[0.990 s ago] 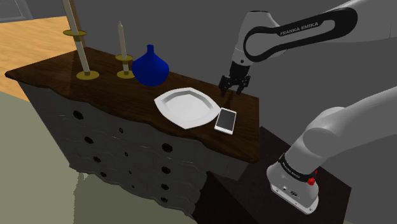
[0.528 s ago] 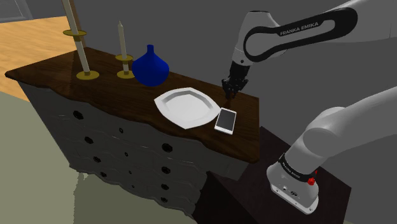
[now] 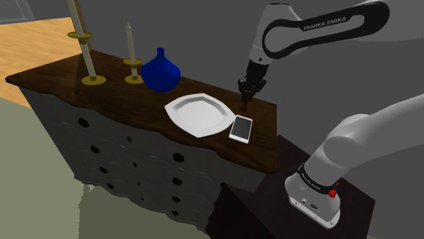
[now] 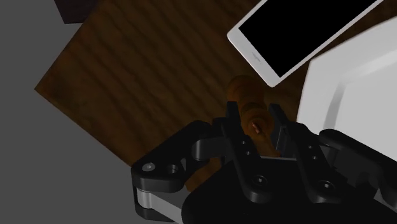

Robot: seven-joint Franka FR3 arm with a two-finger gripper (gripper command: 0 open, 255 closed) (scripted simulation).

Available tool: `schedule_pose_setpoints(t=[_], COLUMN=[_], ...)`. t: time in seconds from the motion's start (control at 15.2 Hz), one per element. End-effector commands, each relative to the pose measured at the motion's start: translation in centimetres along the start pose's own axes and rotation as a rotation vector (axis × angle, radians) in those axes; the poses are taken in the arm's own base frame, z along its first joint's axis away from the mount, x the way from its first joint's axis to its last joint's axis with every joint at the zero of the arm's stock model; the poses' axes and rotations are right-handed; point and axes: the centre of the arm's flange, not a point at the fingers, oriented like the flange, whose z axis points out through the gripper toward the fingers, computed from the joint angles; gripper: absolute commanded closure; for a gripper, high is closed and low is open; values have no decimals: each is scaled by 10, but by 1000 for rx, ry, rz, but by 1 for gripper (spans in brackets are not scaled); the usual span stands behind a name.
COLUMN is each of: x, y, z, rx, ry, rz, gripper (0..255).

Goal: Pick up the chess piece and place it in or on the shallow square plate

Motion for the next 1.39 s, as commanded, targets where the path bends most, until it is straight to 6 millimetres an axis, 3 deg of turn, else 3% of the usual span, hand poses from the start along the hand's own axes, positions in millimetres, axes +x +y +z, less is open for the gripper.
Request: schedule_pose_setpoints(t=[0.0, 0.73, 1.32], x=[-1, -2, 20], y=[1, 0, -117], z=[-10, -68, -78], rx=[0, 0, 0], ry=[0, 0, 0], rz=[0, 0, 0], gripper=[255, 255, 255])
